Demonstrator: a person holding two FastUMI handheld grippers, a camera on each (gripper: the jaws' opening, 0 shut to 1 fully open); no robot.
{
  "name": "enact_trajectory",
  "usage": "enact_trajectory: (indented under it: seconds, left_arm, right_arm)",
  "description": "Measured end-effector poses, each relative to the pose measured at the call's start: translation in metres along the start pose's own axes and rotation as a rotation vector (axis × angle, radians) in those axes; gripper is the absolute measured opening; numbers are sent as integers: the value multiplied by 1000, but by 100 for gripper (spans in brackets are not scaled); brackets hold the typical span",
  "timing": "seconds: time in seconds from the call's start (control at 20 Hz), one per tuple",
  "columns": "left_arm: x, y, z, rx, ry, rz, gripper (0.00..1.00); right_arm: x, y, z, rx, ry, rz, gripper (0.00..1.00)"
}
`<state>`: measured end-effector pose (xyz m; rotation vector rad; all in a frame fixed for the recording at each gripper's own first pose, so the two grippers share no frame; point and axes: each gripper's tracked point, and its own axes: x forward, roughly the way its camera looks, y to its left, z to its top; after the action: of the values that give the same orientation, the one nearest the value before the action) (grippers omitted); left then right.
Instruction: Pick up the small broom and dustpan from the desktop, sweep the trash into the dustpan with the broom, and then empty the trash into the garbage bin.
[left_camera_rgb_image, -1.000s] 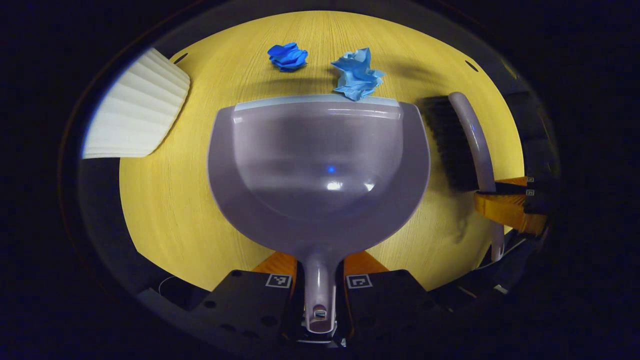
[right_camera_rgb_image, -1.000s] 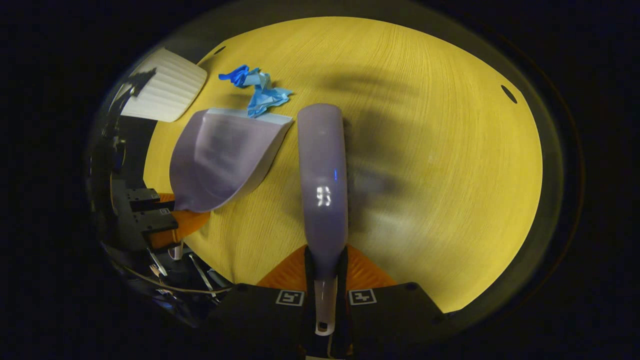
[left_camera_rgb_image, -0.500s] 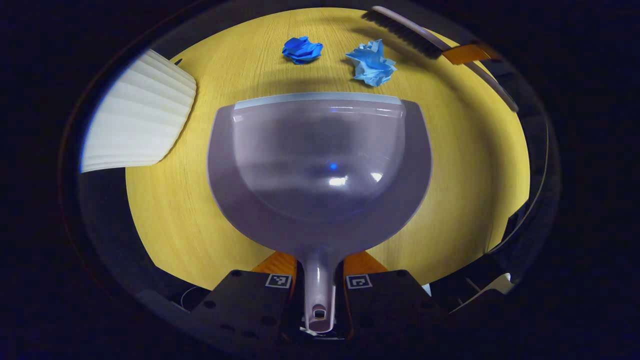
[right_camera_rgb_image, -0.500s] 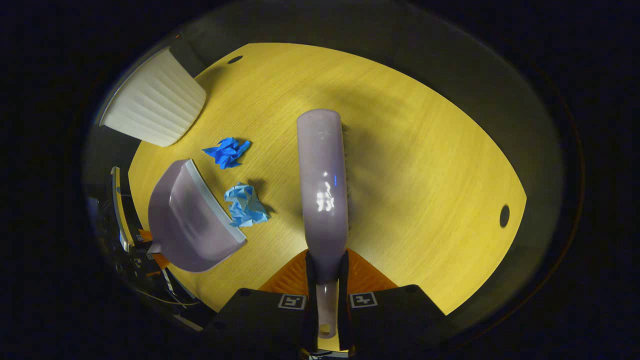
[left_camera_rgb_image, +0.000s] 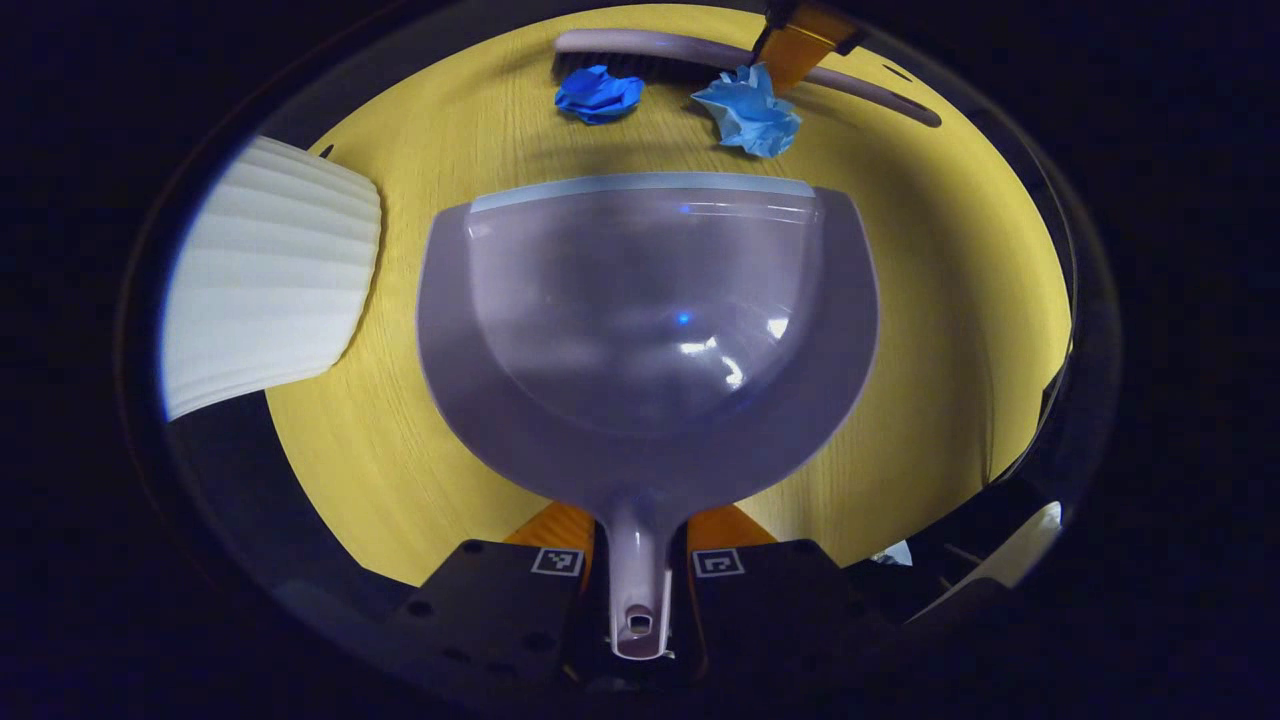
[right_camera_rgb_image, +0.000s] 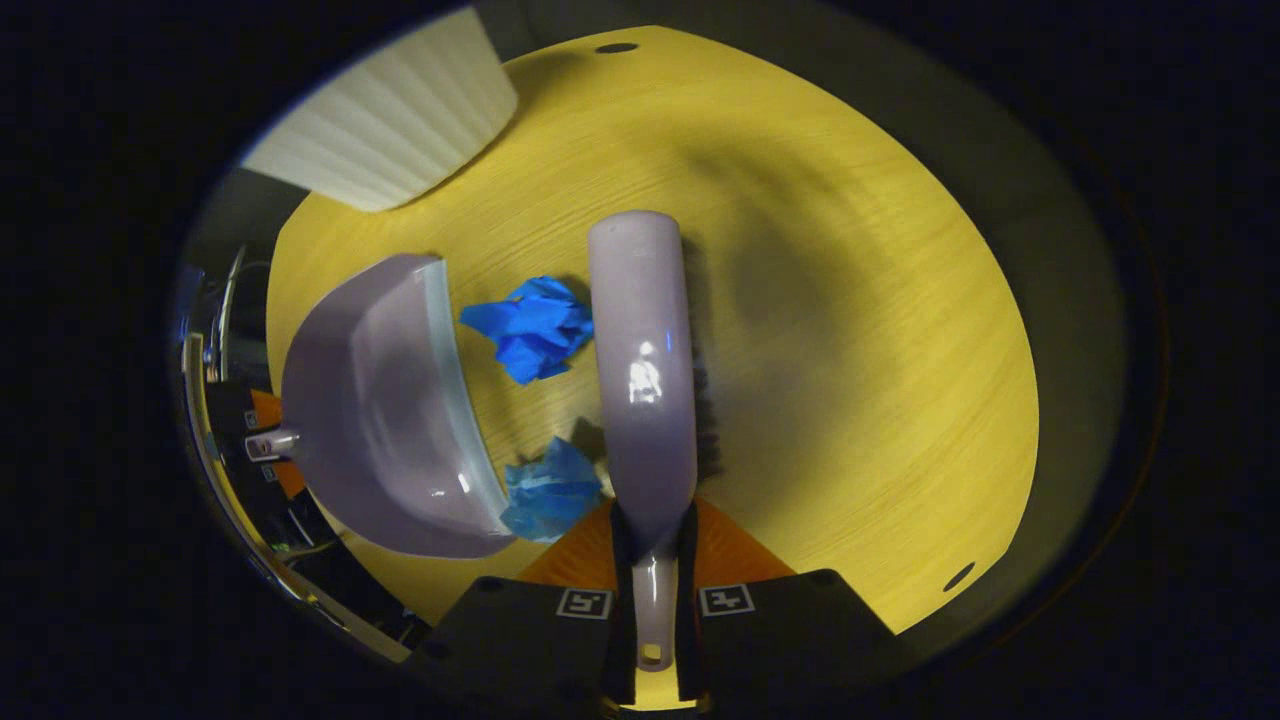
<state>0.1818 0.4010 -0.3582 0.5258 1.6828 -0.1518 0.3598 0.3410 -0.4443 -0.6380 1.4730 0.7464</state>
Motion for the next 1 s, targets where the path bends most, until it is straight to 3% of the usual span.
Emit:
enact_trajectory:
  seconds: [0.3, 0.7, 0.85, 1.0]
  left_arm:
    - [-1, -1, -1, 12, -15, 19, 25]
    - [-2, 0, 2, 38, -75, 16, 23]
    - [-5, 0, 6, 37, -141, 14, 23]
    - [-10, 1, 6, 12, -220, 13, 25]
  right_arm:
    - [-14, 38, -16, -134, 90, 175, 17]
    - [-46, 84, -34, -76, 90, 475, 17]
    - [-50, 70, -30, -31, 27, 458, 17]
    - [-70, 53, -28, 67, -113, 451, 17]
